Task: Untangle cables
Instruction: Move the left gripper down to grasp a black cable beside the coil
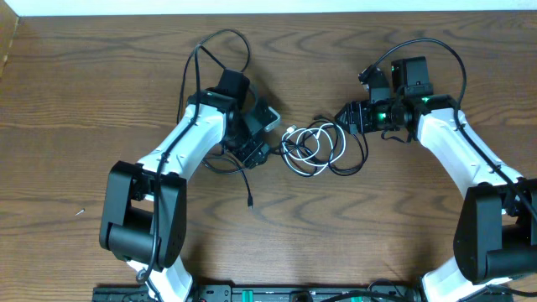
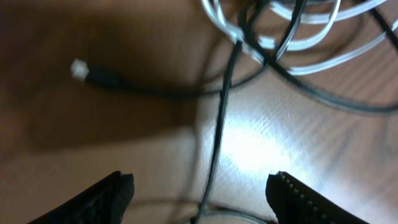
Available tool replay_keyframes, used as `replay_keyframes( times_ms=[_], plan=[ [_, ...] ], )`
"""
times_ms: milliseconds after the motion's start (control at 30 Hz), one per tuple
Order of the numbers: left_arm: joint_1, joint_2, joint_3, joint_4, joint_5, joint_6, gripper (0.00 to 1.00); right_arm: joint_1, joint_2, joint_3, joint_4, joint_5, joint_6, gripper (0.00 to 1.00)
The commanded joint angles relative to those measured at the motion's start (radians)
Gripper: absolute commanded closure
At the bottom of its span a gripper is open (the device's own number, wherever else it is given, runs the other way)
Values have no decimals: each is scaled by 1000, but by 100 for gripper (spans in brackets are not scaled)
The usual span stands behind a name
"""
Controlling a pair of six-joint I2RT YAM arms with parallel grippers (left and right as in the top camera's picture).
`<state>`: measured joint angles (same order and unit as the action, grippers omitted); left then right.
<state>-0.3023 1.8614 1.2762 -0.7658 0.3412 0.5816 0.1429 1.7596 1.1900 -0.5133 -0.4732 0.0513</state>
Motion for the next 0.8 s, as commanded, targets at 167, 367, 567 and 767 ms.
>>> replay_keyframes(
  times_ms=[167,367,567,767],
  plan=[
    [-7,14,-32,54,46,64,27,-6,-5,7,-3,4,-16,27],
    [-21,14,-79,113,32,106,29,-6,-5,7,-3,4,-16,27],
    [-48,15,-95,132,32,107,32,-6,-5,7,-3,4,-16,26],
    [-59,29,-95,146,-18,106,36,-6,-5,7,-3,4,-16,26]
  ],
)
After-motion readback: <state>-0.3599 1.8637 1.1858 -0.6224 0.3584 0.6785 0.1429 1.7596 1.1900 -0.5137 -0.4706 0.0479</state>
